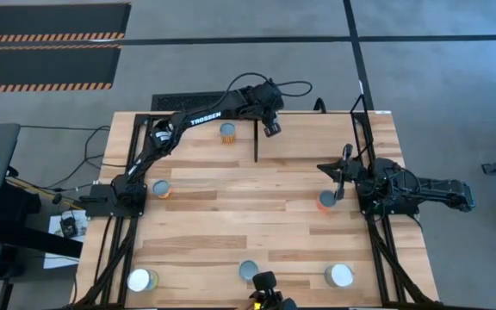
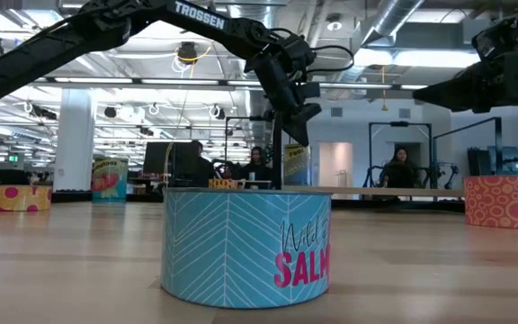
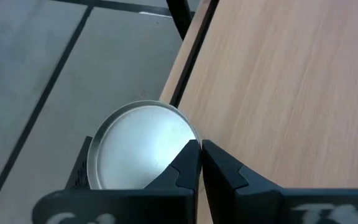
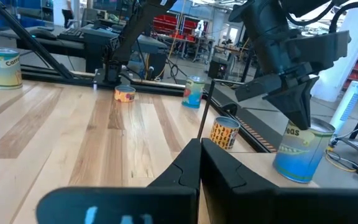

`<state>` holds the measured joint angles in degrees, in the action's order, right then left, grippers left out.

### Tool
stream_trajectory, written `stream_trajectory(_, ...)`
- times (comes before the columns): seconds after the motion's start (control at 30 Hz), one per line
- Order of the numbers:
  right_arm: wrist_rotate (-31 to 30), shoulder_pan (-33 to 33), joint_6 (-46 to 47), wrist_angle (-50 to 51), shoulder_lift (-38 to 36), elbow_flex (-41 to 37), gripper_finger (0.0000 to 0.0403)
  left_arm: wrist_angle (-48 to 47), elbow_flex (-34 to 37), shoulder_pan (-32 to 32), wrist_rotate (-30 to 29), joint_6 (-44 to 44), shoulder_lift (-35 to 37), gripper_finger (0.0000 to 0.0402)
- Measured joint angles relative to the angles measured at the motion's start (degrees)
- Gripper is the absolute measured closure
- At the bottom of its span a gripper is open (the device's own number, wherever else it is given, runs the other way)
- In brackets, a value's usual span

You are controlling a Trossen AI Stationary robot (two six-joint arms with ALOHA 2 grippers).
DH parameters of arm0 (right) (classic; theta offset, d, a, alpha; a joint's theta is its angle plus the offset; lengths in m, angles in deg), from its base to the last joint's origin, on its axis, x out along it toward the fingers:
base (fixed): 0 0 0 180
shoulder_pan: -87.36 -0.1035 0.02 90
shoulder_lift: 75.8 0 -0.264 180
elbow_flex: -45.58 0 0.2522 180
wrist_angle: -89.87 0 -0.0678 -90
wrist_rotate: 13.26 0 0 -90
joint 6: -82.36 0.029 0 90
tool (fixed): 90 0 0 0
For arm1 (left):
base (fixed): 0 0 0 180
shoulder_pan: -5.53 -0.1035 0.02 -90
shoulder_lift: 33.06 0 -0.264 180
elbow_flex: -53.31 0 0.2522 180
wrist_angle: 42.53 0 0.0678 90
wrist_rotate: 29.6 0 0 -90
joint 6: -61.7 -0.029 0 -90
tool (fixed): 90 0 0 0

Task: Pick and place cans onto a shelf
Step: Put the canned peas on the shelf, then put the canned orange on the shelf

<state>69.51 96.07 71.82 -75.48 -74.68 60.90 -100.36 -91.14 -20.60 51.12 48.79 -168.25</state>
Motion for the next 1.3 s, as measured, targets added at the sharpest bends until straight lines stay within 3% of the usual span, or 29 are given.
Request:
stream_trajectory(0.33,-0.02,0.0,0.0,0.0,0.01,0.0,0.0369,0.19,-0.06,0.11,-0.17,-0.07,0.02,0.0359)
stream_trajectory(0.47,-0.03,0.0,-0.01,0.0,0.0,0.0,0.0369,-0.19,-4.05,0.37,-0.19,-0.13,0.11,0.0348)
stream_trajectory(0.6,-0.07,0.0,0.01,0.0,-0.01,0.0,0.0369,1.71,-3.34,1.07,0.79,-2.7,4.31,0.0345)
stream_trajectory(0.73,-0.07,0.0,-0.01,0.02,0.0,0.0,0.0369,1.36,-2.74,1.57,2.68,-2.97,9.75,0.0364)
stream_trajectory(0.83,0.05,0.0,0.0,0.01,0.01,0.0,0.0369,3.45,0.43,1.71,8.76,-2.97,13.62,0.0394)
stream_trajectory(0.97,0.13,0.0,0.01,0.0,-0.01,0.0,0.0369,12.14,11.35,2.68,11.91,-3.51,19.24,0.0399)
stream_trajectory(1.3,0.2,0.0,0.01,0.0,0.01,0.0,0.0369,48.8,57.04,6.01,12.07,-5.7,43.26,0.0401)
